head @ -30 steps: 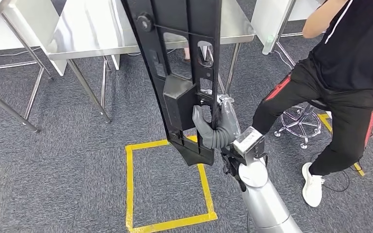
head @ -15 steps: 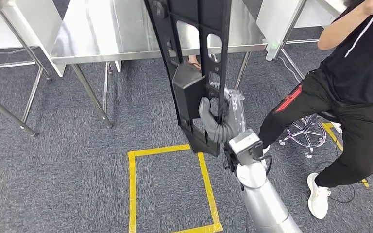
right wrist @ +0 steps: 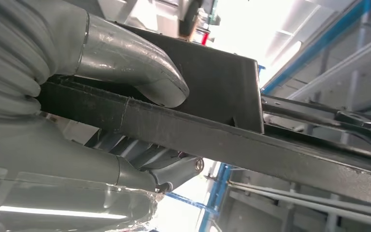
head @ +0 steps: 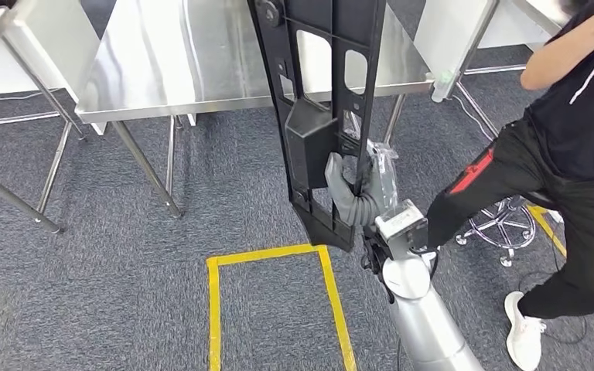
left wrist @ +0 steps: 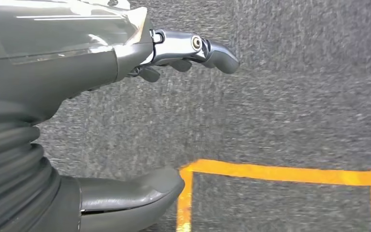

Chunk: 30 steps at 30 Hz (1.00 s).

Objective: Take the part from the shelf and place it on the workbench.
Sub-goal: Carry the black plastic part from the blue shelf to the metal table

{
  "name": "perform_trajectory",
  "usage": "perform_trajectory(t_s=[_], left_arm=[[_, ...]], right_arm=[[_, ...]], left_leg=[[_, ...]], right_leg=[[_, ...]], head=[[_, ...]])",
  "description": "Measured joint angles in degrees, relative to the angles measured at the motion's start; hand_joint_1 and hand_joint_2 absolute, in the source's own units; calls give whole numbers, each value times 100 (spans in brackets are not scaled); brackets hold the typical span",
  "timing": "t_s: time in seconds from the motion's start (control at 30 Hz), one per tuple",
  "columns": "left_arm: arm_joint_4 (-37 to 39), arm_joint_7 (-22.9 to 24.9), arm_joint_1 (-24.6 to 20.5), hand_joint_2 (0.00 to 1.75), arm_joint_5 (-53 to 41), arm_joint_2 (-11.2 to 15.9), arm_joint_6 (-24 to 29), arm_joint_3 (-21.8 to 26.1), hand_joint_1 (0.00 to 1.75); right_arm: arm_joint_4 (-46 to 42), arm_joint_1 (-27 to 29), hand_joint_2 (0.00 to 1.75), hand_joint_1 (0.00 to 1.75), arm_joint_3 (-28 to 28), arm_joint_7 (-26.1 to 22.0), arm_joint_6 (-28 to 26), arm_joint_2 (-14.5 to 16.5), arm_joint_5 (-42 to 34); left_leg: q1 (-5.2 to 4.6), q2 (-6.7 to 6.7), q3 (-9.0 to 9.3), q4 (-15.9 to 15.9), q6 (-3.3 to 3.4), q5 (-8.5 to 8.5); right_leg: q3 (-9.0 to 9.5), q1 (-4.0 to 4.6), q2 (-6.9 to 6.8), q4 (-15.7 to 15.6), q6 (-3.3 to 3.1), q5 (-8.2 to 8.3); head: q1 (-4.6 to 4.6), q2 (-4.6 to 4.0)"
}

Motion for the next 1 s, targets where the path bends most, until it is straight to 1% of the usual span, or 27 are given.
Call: perform_trajectory(t_s=[0.03, 0.07, 0.1, 0.13, 0.17, 0.2, 0.23, 0.27, 0.3, 0.33, 0.37, 0.43, 0.47, 0.5, 0.57, 0.6, 0.63, 0.67, 0.7, 0.73, 0.77, 0.8, 0.83, 0.87, 0.93, 0.97, 1.0], left_arm=[[1, -2, -5, 175, 0, 0, 0, -1, 0], [1, -2, -5, 175, 1, 5, 1, -1, 0], [2, -1, -2, 175, 3, 11, 1, -1, 0], [2, -1, 0, 175, 4, 14, 1, -1, 0], [2, 0, 1, 175, 6, 16, 1, -1, 0], [1, 0, 1, 175, 7, 18, 1, -1, 0], [3, -1, 3, 175, 7, 18, -1, -1, 0], [5, -2, 1, 175, 7, 19, -3, -1, 0], [7, -3, 0, 175, 7, 20, -7, -1, 0], [8, -5, 0, 175, 7, 20, -10, 0, 0], [7, -6, -1, 175, 7, 19, -13, 0, 0], [5, -11, -4, 175, 4, 9, -15, 1, 0], [5, -14, -13, 175, 2, 7, -16, 0, 0], [4, -16, -22, 175, 1, 7, -16, 0, 0], [4, -17, -33, 175, 2, 11, -17, 1, 0], [4, -17, -32, 175, 4, 9, -17, 1, 0], [4, -19, -29, 175, 8, 2, -17, 2, 0], [5, -22, -27, 175, 12, -7, -17, 2, 0], [5, -26, -27, 175, 15, -17, -17, 2, 0], [5, -33, -30, 175, 18, -27, -19, 2, 0], [7, -38, -35, 175, 18, -39, -23, 2, 0], [7, -42, -39, 175, 19, -44, -27, 2, 0], [7, -45, -43, 175, 19, -49, -33, 2, 0], [7, -46, -46, 175, 20, -51, -38, 2, 0], [3, -50, -53, 175, 20, -46, -45, 2, 0], [2, -54, -58, 175, 20, -48, -48, 1, 0], [1, -59, -66, 175, 19, -49, -51, 1, 0]], right_arm=[[0, -2, 175, 175, -1, 0, 0, 5, -1], [1, 3, 175, 175, -3, 0, 0, 10, -2], [1, 9, 175, 175, -5, 1, 0, 10, -3], [2, 13, 175, 175, -9, 1, 0, 10, -4], [2, 15, 175, 175, -12, 1, 1, 9, -4], [2, 14, 175, 175, -14, 1, 1, 9, -5], [2, 13, 175, 175, -16, 1, 1, 9, -5], [3, 11, 175, 175, -19, 2, 1, 9, -5], [4, 3, 175, 175, -21, 2, 1, 10, -5], [6, -1, 175, 175, -24, 5, 2, 12, -6], [7, -3, 175, 175, -28, 5, 4, 13, -6], [8, -11, 175, 175, -37, 8, 7, 11, -2], [8, -28, 175, 175, -42, 8, 7, 9, 2], [9, -52, 175, 175, -47, 12, 6, 7, 6], [22, -89, 175, 175, -63, 26, 3, 3, 16], [36, -96, 175, 175, -69, 36, 1, -4, 21], [58, -102, 175, 175, -75, 48, 0, -12, 25], [83, -117, 175, 175, -75, 57, 3, -19, 27], [109, -144, 175, 175, -74, 69, 7, -26, 26], [136, -184, 175, 175, -73, 85, 13, -28, 22], [162, -224, 175, 175, -70, 99, 20, -30, 15], [185, -263, 175, 175, -68, 110, 25, -31, 7], [209, -295, 175, 175, -68, 126, 32, -32, 1], [229, -315, 175, 175, -67, 135, 38, -34, -4], [262, -345, 175, 175, -66, 152, 49, -36, -5], [278, -364, 175, 175, -64, 157, 52, -34, -11], [294, -390, 175, 175, -64, 162, 54, -30, -24]], left_leg=[[23, 8, -257, 375, -45, -130], [52, 14, -509, 682, -85, -278], [78, 17, -703, 846, -117, -374], [102, 23, -817, 840, -141, -358], [123, 31, -827, 639, -157, -198], [141, 39, -756, 288, -167, 88], [153, 48, -660, -100, -169, 418], [151, 56, -577, -399, -150, 611], [137, 60, -519, -578, -114, 727], [119, 59, -498, -644, -59, 742], [101, 60, -463, -648, 6, 692], [98, 47, -328, -705, 108, 715], [99, 44, -253, -726, 144, 706], [100, 37, -195, -746, 172, 683], [86, 24, -128, -755, 215, 611], [74, 13, -88, -755, 227, 568], [59, -2, -38, -755, 235, 520], [40, -17, 25, -755, 240, 470], [20, -28, 99, -756, 243, 416], [2, -35, 172, -759, 243, 359], [-20, -39, 246, -754, 237, 300], [-36, -47, 297, -757, 222, 248], [-48, -53, 343, -758, 199, 207], [-56, -57, 371, -739, 175, 188], [-52, -53, 373, -657, 129, 173], [-44, -43, 306, -519, 106, 154], [-29, -33, 177, -298, 73, 96]], right_leg=[[51, -1, -1, -3, -24, -48], [98, -3, 4, -3, -28, -97], [151, -6, 11, -3, -21, -146], [216, -13, 19, -3, -8, -200], [295, -22, 26, -3, 12, -259], [383, -33, 30, -3, 38, -323], [455, -36, 32, -2, 70, -388], [513, -33, 38, -4, 108, -446], [544, -25, 42, -14, 152, -496], [575, -7, 45, -4, 205, -522], [614, 8, 49, -11, 256, -536], [637, 21, 41, 89, 335, -573], [546, 17, 36, 272, 350, -600], [351, 11, 29, 599, 345, -662], [-218, 17, 23, 1414, 298, -888], [-472, 25, 22, 1684, 280, -1008], [-629, 38, 22, 1762, 273, -1065], [-675, 51, 22, 1624, 284, -1005], [-636, 70, 21, 1320, 302, -833], [-540, 95, 17, 901, 318, -557], [-447, 119, 13, 530, 312, -273], [-373, 139, 7, 267, 278, -63], [-308, 150, 4, 121, 224, 80], [-272, 147, 8, 95, 162, 116], [-154, 95, 25, 58, 91, 118], [-103, 67, 27, 39, 62, 100], [-48, 46, 29, 26, 30, 77]], head=[[-3, 0], [-3, 0], [-4, 0], [-3, 0], [-4, 0], [-3, 0], [-3, 0], [-4, 0], [-4, 0], [-6, 0], [-7, 0], [-4, 0], [1, 0], [5, 0], [9, 0], [10, 0], [10, 0], [10, 0], [11, 0], [11, 0], [7, 0], [4, 0], [2, 0], [2, 0], [11, 0], [11, 0], [10, 0]])
